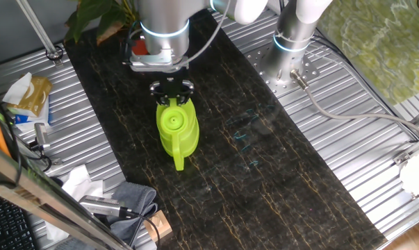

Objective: Water the plant

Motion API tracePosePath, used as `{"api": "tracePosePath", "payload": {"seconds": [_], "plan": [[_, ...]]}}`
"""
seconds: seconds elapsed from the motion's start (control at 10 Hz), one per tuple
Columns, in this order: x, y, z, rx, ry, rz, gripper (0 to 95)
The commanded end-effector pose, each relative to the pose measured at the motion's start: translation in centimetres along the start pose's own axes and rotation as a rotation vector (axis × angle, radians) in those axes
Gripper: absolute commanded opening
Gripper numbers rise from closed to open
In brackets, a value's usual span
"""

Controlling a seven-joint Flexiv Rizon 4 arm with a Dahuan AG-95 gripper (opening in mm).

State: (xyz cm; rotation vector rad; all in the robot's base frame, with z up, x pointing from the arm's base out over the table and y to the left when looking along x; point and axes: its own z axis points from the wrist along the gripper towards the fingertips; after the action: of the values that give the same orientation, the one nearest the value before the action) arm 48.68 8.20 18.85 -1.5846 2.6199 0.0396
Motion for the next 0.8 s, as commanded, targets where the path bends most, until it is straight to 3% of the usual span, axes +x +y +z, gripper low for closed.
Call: {"api": "tracePosePath", "payload": {"seconds": [0.1, 0.4, 0.8], "plan": [[0.02, 0.08, -0.06, 0.012, 0.014, -0.013, 0.0], [0.02, 0.08, -0.06, 0.057, 0.065, -0.185, 0.0], [0.02, 0.08, -0.06, 0.064, 0.067, -0.331, 0.0]]}}
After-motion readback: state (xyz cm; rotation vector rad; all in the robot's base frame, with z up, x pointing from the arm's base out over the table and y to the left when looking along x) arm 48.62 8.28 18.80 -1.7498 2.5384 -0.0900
